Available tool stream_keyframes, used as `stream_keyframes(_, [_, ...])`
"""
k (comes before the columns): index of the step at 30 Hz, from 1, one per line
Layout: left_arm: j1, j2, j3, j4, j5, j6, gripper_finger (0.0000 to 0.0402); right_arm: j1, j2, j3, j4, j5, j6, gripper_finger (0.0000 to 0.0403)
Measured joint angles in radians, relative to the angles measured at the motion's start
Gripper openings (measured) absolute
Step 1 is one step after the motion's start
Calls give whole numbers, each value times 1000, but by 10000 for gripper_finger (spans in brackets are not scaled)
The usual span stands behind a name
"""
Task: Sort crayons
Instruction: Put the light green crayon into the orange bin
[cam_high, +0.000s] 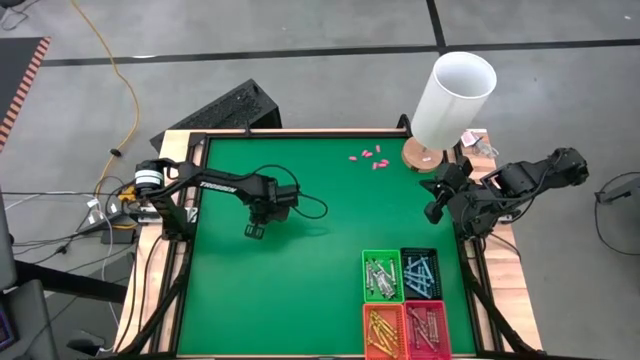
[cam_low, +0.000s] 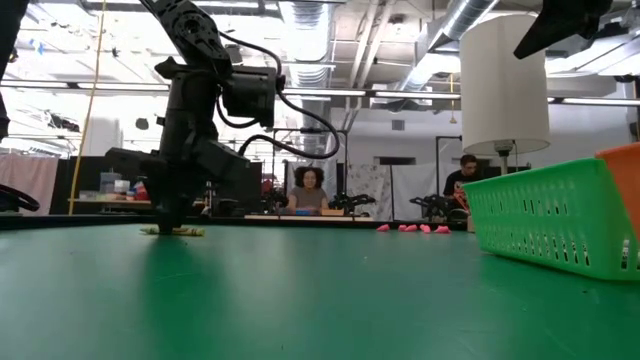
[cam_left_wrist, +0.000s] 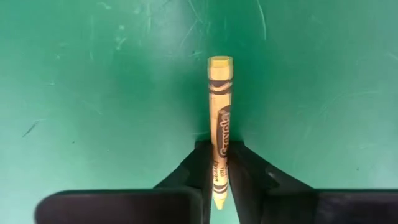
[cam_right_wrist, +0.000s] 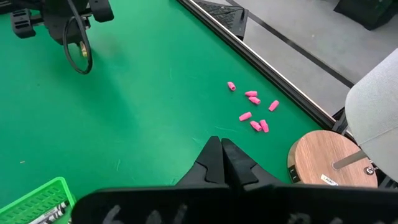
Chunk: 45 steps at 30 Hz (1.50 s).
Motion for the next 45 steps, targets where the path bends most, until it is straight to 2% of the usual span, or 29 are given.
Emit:
stream_keyframes(7, [-1,1,0,-1,-9,-30,6,0,0,0,0,0,0,0])
stream_keyframes(17, [-1,-47,-6,12,-21,-101,3,0,0,0,0,1,0,0])
stream_keyframes(24, [-6,-116,-4,84,-24,-177,2,0,0,0,8,4,-1,0])
stream_keyframes(36, [-110,-233,-2,420,-30,-300,2,0,-23,0,18,60,-2,0])
stream_keyframes(42, [-222,-226,-1,810,-31,-375,2,0,-57,0,19,91,-2,0])
stream_keyframes(45, [-291,-221,-1,993,-83,-365,2,0,-65,0,19,109,-2,0])
